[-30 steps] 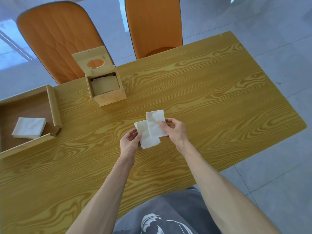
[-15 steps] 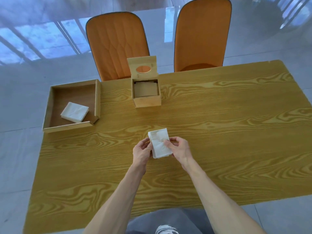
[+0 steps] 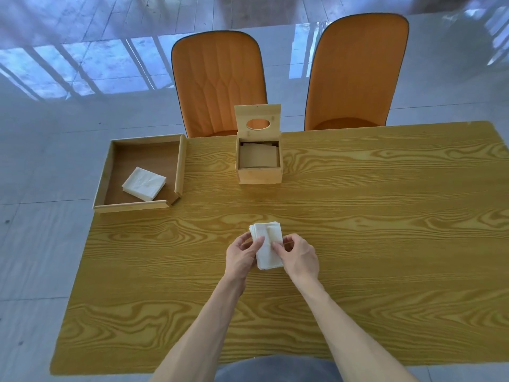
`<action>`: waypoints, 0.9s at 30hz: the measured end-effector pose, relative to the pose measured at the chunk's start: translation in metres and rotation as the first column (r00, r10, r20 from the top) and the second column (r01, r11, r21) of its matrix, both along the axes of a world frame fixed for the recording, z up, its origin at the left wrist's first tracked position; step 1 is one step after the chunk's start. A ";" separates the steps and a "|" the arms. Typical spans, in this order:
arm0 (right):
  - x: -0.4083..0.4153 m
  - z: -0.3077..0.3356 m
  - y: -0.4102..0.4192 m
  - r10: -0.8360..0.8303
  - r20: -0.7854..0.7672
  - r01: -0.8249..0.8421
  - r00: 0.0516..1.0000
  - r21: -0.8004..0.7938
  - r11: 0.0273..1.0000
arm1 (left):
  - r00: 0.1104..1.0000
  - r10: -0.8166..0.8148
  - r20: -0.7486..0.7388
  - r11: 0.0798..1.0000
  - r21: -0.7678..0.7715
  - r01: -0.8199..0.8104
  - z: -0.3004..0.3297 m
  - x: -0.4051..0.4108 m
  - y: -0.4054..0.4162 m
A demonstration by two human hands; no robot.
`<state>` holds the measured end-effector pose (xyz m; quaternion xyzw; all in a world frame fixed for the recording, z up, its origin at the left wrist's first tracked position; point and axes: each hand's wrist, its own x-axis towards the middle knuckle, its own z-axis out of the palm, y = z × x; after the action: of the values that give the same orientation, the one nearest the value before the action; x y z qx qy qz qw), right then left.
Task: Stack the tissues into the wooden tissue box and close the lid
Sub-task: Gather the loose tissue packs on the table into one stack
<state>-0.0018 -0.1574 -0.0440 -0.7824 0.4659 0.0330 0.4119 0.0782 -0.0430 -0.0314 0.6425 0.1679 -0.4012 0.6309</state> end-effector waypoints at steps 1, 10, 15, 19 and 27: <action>-0.001 0.000 0.000 -0.017 0.014 0.017 1.000 0.013 1.000 | 1.000 -0.025 0.017 1.000 0.004 0.025 0.001 0.000 -0.001; -0.003 0.021 -0.026 -0.105 0.258 -0.055 0.960 0.545 0.836 | 0.996 0.037 -0.082 0.961 -0.270 -0.058 0.014 0.021 -0.002; 0.003 0.023 -0.039 -0.108 0.392 -0.118 0.913 0.511 0.852 | 0.997 -0.059 0.042 0.976 -0.207 0.067 0.016 0.033 0.006; 0.007 0.022 -0.048 0.091 0.401 -0.209 0.912 0.262 0.942 | 0.908 -0.287 0.306 0.958 0.083 0.275 0.017 0.043 0.016; 0.005 0.013 -0.044 0.235 0.288 -0.280 0.929 0.129 0.951 | 0.683 -0.572 0.454 0.809 0.449 0.379 0.007 0.045 0.021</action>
<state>0.0035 -0.2018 -0.0310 -0.7966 0.2942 0.0196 0.5278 0.1232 -0.0224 -0.0243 0.8462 -0.1410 -0.3096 0.4101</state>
